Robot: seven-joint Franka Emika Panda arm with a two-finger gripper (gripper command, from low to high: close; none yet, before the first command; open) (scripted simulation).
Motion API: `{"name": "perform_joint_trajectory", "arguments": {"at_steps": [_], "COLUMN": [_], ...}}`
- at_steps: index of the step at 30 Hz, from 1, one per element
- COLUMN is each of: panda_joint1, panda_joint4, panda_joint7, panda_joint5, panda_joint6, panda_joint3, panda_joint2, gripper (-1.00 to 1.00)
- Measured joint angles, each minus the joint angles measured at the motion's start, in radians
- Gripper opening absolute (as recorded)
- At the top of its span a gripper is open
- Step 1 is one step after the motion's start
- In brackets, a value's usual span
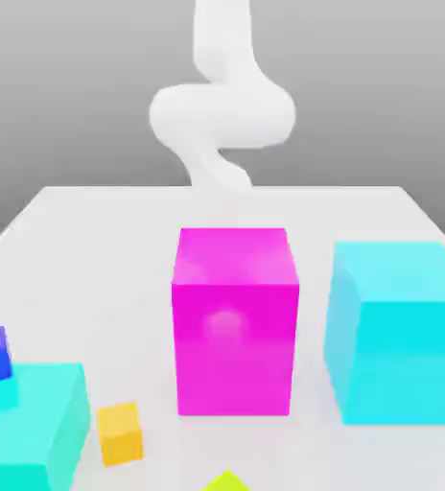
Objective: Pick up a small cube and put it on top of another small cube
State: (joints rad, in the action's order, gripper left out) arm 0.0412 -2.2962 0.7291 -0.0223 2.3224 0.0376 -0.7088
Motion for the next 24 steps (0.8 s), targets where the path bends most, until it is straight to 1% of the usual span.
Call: {"name": "perform_joint_trajectory", "arguments": {"at_steps": [6, 12, 18, 24], "panda_joint1": [0.088, 0.148, 0.168, 0.165], "panda_joint4": [0.009, 0.019, 0.028, 0.035], "panda_joint7": [-0.182, -0.366, -0.538, -0.672], "panda_joint5": [-0.066, -0.140, -0.199, -0.200], "panda_joint6": [0.055, 0.107, 0.160, 0.222], "panda_joint3": [0.083, 0.138, 0.150, 0.142], "panda_joint2": [0.224, 0.443, 0.660, 0.867], "gripper": [0.00, 0.00, 0.00, 0.00]}}
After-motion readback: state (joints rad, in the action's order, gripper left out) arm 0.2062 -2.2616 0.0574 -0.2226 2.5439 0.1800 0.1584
